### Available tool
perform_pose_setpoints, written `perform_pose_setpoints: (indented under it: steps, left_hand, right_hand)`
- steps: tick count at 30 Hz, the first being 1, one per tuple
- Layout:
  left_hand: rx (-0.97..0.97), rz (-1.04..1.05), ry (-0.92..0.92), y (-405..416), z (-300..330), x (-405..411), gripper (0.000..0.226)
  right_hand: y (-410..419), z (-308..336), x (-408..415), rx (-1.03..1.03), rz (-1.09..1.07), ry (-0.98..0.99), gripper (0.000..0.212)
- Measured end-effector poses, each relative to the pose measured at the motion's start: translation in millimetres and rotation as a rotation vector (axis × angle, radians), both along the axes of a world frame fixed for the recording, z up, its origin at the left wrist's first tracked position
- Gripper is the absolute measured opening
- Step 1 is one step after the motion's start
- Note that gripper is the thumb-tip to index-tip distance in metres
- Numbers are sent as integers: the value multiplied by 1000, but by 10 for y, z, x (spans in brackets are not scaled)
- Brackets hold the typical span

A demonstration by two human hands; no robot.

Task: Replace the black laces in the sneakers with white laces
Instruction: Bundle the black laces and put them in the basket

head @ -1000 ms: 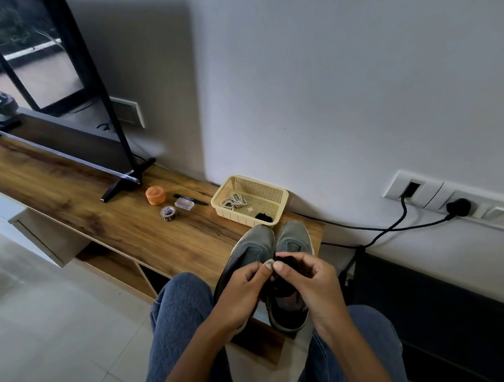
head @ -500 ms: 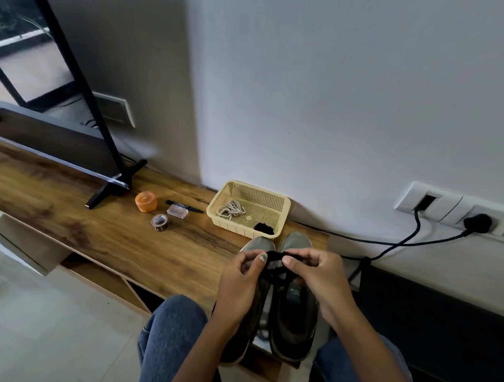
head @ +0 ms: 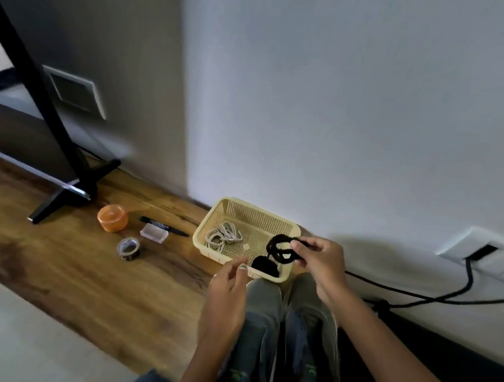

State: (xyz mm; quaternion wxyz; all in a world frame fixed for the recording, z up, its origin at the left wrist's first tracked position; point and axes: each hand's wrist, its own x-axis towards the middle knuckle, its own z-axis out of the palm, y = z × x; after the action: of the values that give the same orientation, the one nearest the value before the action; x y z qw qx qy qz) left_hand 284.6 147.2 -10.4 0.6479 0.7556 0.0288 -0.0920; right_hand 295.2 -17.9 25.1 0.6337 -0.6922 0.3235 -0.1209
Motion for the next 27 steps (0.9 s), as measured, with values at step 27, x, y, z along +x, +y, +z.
perform_pose_setpoints:
  steps: [27]
  left_hand:
    - [214,-92,56,41,-99,98,37]
  right_hand:
    - [144,-523,654,-1118,826,539,30]
